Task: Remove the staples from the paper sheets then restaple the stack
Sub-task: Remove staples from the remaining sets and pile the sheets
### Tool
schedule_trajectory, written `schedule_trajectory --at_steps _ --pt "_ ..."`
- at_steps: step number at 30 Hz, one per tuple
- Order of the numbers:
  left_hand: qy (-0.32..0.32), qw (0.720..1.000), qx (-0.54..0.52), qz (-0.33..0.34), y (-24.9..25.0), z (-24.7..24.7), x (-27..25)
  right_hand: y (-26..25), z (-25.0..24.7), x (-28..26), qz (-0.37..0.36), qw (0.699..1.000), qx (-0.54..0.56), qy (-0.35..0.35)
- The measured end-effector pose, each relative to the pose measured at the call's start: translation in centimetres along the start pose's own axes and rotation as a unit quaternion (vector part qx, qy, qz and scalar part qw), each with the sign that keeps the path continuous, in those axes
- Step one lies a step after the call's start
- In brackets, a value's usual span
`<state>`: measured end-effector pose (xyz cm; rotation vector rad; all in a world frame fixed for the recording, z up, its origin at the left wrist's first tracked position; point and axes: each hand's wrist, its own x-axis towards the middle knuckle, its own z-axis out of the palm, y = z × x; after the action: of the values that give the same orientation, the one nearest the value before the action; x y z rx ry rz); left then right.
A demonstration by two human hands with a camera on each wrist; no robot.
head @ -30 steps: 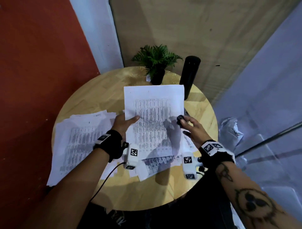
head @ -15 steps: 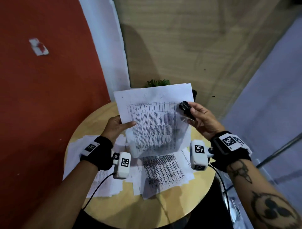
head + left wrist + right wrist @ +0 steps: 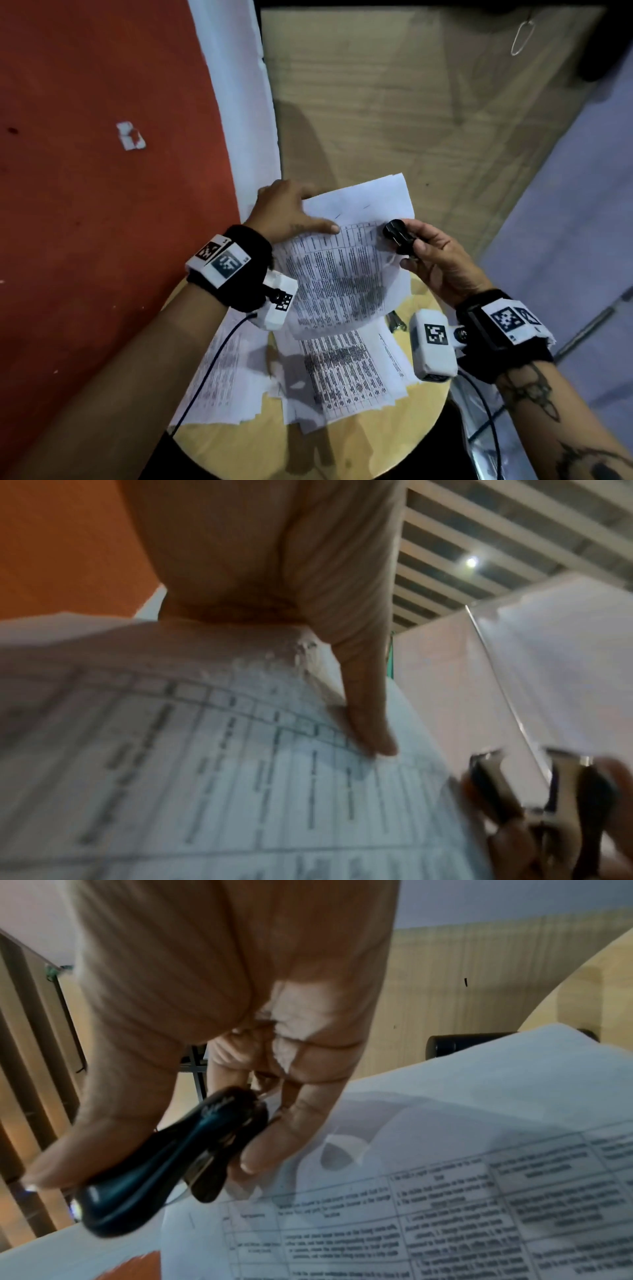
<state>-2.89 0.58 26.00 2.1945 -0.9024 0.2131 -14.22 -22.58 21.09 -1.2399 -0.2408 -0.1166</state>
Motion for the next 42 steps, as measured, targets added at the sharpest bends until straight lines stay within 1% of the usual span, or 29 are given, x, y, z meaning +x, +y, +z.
schedule_trajectory --at_steps 2,6,8,9,10,11,13,14,15,16,18,19,20,21,22,23,25,27,28,31,35,38,42 --pt "-0.014 0.999 -0.038 -0.006 0.7 -0.2 -0.2 0.0 0.4 -0.4 -0.009 1.0 0.014 0.007" --pt "-0.044 0.993 -0.107 0.002 1.9 -0.5 -0.9 0.1 1.0 -1.1 -0.026 0.999 0.039 0.027" --pt "-0.059 0.991 -0.117 0.004 2.2 -0.8 -1.1 0.3 1.5 -1.3 -0.034 0.997 0.047 0.045" --pt "-0.064 0.991 -0.114 0.004 2.3 -1.0 -1.2 0.4 1.8 -1.3 -0.038 0.996 0.048 0.066" --pt "-0.065 0.992 -0.109 0.001 2.4 -1.1 -1.2 0.4 2.1 -1.2 -0.046 0.993 0.051 0.1" --pt "-0.065 0.992 -0.104 -0.004 2.5 -1.3 -1.2 0.4 2.3 -1.1 -0.064 0.985 0.055 0.153" --pt "-0.061 0.994 -0.093 -0.015 2.6 -1.6 -1.1 0.1 2.7 -0.8 -0.119 0.951 0.043 0.281" --pt "-0.061 0.994 -0.089 -0.023 2.7 -1.7 -1.1 -0.1 3.0 -0.7 -0.153 0.932 0.032 0.327" --pt "-0.061 0.994 -0.089 -0.029 2.9 -1.8 -1.0 -0.4 3.5 -0.6 -0.187 0.919 0.021 0.346" --pt "-0.061 0.994 -0.089 -0.034 3.0 -1.9 -1.0 -0.6 4.2 -0.5 -0.216 0.913 0.006 0.346" --pt "-0.051 0.995 -0.076 -0.038 3.4 -2.1 -1.0 -0.8 5.4 -0.1 -0.258 0.915 -0.062 0.303" --pt "-0.047 0.996 -0.071 -0.037 3.6 -2.1 -1.0 -0.9 6.0 -0.1 -0.274 0.912 -0.125 0.279" --pt "-0.045 0.995 -0.076 -0.035 3.7 -2.2 -1.0 -0.9 6.4 0.0 -0.291 0.896 -0.211 0.26" --pt "-0.048 0.994 -0.09 -0.032 4.0 -2.3 -1.1 -1.0 6.7 0.2 -0.32 0.863 -0.309 0.241" --pt "-0.055 0.992 -0.109 -0.029 4.2 -2.5 -1.2 -1.2 6.9 0.3 -0.356 0.822 -0.389 0.214" --pt "-0.064 0.989 -0.129 -0.026 4.4 -2.7 -1.2 -1.4 7.2 0.4 -0.383 0.787 -0.445 0.187" --pt "-0.088 0.984 -0.154 -0.021 4.8 -3.2 -1.4 -2.1 7.8 0.2 -0.397 0.743 -0.521 0.138" --pt "-0.1 0.982 -0.16 -0.022 5.2 -3.5 -1.5 -2.8 7.9 0.1 -0.389 0.716 -0.57 0.105" --pt "-0.098 0.983 -0.155 -0.022 5.4 -3.6 -1.5 -3.0 7.7 0.0 -0.381 0.713 -0.582 0.091" --pt "-0.091 0.986 -0.14 -0.023 5.5 -4.0 -1.5 -3.5 7.3 0.1 -0.375 0.721 -0.58 0.057" --pt "-0.106 0.981 -0.159 -0.018 5.8 -4.1 -1.5 -3.8 7.5 0.0 -0.404 0.704 -0.584 0.027" --pt "-0.113 0.979 -0.169 -0.012 6.2 -3.9 -1.5 -3.9 7.8 0.0 -0.399 0.701 -0.591 0.003" --pt "-0.117 0.979 -0.168 -0.001 6.5 -4.0 -1.6 -4.0 7.8 0.1 -0.406 0.688 -0.601 -0.012"
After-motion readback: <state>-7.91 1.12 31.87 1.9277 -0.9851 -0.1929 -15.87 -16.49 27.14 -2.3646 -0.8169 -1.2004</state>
